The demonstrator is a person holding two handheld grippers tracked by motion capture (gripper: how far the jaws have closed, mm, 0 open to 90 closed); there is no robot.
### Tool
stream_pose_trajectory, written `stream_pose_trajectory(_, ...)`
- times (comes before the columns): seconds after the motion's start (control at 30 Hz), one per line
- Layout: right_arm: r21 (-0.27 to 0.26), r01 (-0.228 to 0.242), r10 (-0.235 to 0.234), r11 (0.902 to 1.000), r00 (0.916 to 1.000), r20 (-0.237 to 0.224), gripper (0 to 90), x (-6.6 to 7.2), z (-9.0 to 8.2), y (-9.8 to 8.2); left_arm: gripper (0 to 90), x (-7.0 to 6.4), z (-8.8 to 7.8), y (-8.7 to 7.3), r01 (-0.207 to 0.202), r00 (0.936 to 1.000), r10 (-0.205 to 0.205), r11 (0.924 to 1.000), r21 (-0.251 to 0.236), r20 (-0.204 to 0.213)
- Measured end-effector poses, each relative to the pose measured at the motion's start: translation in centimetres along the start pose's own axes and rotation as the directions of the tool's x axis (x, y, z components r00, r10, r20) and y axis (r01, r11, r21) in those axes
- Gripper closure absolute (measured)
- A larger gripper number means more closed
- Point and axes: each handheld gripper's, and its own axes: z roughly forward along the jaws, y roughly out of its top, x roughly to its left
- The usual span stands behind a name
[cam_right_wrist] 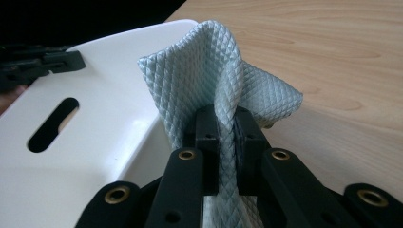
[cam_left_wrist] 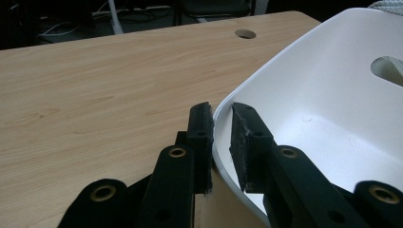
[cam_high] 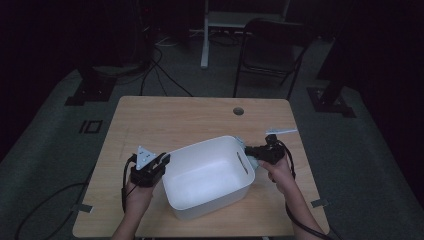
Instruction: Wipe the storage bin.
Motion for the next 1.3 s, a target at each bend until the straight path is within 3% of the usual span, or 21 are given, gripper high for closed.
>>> stream_pose_trajectory(0.13,-0.057,0.004,-0.004,0.9984,0.9999,-0.009,83.1,0.2,-0.2,0.6,78.3,0.1,0.0,0.0,-0.002,1.0,0.002,1.0,0.002,0.008)
stream_pose_trajectory(0.4,0.01,-0.013,0.013,0.9999,0.9999,0.003,83.1,-0.6,0.9,0.9,78.2,0.0,0.0,0.0,-0.003,1.0,0.003,1.0,0.002,0.004)
stream_pose_trajectory(0.53,-0.028,-0.006,0.006,0.9996,1.0,-0.002,83.0,-0.3,0.6,1.7,78.2,0.2,0.0,0.0,-0.01,0.9998,0.01,0.9999,0.003,0.017)
stream_pose_trajectory(0.6,-0.024,0.008,-0.008,0.9997,0.9999,0.007,83.2,-0.1,0.7,1.9,78.2,0.1,0.1,0.0,-0.005,0.9999,0.005,1.0,0.003,0.01)
stream_pose_trajectory(0.73,0.021,-0.015,0.015,0.9997,0.9997,0.02,83.2,-1.0,1.7,1.2,78.2,0.1,0.1,0.0,-0.001,1.0,0.001,1.0,0.001,0.01)
stream_pose_trajectory(0.83,0.009,-0.026,0.026,0.9996,0.9996,-0.004,83.1,-1.3,1.6,1.0,78.2,0.1,0.1,0.0,-0.002,0.9999,0.002,1.0,0.002,0.01)
stream_pose_trajectory(0.9,-0.034,-0.043,0.041,0.9985,0.9979,-0.049,83.0,-1.5,1.2,1.2,78.2,0.1,0.1,0.0,-0.005,0.9999,0.005,1.0,0.002,0.012)
stream_pose_trajectory(0.97,-0.059,-0.032,0.028,0.9978,0.9975,-0.065,83.0,-1.2,0.8,1.8,78.2,0.1,0.1,0.0,-0.007,0.9999,0.007,1.0,0.002,0.012)
stream_pose_trajectory(1.03,-0.046,0.006,-0.007,0.9989,0.9994,-0.034,83.2,-0.8,0.9,2.4,78.2,0.0,0.1,0.0,-0.006,0.9999,0.006,1.0,0.001,0.01)
stream_pose_trajectory(1.13,-0.015,0.017,-0.017,0.9997,0.9998,-0.013,83.3,-0.8,1.4,2.4,78.2,0.0,0.1,0.0,-0.002,0.9999,0.002,1.0,-0.001,0.01)
stream_pose_trajectory(1.23,0.046,-0.017,0.017,0.9988,0.9998,0.002,83.2,-1.8,2.5,1.5,78.2,0.0,0.1,0.0,0.0,1.0,0.0,1.0,-0.002,0.007)
stream_pose_trajectory(1.3,0.055,-0.034,0.034,0.9979,0.9993,0.013,83.2,-2.1,2.9,1.0,78.1,0.0,0.1,0.0,-0.001,1.0,0.001,1.0,-0.002,0.009)
